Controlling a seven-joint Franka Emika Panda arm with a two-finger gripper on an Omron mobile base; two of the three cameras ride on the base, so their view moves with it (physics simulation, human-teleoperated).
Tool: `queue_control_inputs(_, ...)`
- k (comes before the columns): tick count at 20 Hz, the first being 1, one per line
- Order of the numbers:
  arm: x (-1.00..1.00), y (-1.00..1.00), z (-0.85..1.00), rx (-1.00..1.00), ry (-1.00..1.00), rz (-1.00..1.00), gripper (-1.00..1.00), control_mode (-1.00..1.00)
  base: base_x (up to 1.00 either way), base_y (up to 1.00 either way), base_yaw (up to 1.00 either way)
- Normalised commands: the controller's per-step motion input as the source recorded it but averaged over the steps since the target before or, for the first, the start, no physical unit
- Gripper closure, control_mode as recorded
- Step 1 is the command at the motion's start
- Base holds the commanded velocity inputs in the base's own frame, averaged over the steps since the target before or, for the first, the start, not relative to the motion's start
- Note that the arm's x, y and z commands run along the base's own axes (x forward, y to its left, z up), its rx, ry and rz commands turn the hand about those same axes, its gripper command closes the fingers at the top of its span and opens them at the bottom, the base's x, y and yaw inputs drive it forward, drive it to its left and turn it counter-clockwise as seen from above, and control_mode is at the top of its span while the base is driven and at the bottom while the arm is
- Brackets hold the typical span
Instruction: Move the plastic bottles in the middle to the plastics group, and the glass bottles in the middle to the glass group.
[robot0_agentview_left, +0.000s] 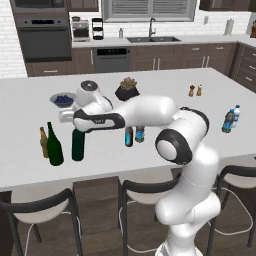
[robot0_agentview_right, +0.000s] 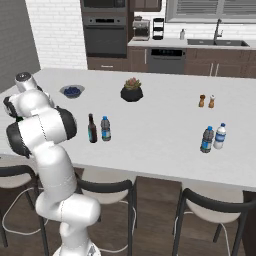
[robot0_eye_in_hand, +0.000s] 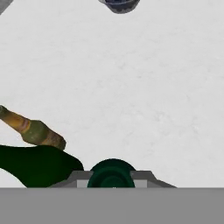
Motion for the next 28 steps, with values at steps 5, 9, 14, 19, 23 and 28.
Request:
queue_control_inputs(5,0.25,0.25,-0.15,0.0,-0.03,0.0,1.0,-1.0,0.0,0.0,0.0)
queue_control_inputs(9,0.09,0.2,-0.31,0.0,0.0,0.0,1.0,-1.0,0.0,0.0,0.0)
queue_control_inputs(14,0.07,0.0,-0.38,0.0,0.01,0.0,1.0,-1.0,0.0,0.0,0.0)
queue_control_inputs(19,0.03,0.0,-0.36,0.0,0.0,0.0,1.0,-1.0,0.0,0.0,0.0)
queue_control_inputs(23,-0.02,-0.05,-0.34,0.0,0.0,0.0,-1.0,-1.0,0.0,0.0,0.0)
queue_control_inputs(28,-0.11,-0.01,-0.12,0.0,0.0,0.0,-1.0,-1.0,0.0,0.0,0.0)
